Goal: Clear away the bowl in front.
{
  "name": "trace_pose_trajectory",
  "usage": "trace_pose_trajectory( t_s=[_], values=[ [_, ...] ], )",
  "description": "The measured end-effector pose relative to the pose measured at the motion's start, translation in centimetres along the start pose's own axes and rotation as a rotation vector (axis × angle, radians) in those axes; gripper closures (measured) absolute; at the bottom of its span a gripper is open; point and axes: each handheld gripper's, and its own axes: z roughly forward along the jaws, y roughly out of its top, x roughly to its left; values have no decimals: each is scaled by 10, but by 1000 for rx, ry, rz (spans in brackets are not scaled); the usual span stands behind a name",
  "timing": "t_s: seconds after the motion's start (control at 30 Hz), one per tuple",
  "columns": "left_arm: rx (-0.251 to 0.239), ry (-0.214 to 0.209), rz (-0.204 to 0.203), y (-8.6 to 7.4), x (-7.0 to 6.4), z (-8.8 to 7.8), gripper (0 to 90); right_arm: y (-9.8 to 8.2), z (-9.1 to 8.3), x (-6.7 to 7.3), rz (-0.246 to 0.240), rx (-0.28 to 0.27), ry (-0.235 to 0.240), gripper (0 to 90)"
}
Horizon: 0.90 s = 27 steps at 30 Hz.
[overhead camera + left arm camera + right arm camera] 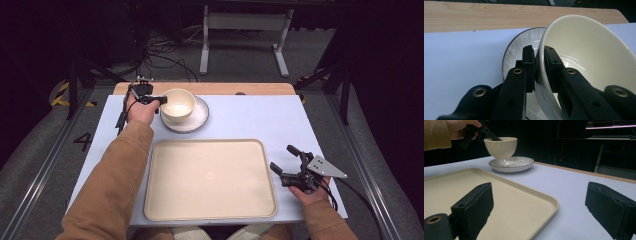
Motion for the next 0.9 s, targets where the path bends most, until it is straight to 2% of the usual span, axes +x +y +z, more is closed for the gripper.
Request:
trace_pose_trajectory(
  t_s=[0.43,0.7,0.9],
  values=[
    [20,-35,43,4,-10,-23,814,0,0,0,0,0,-2,81],
    [38,-55,87,7,-22,-36,814,0,0,0,3,-1,-1,80],
    [62,-91,143,7,-33,-46,815,0,0,0,2,-1,0,79]
  ],
)
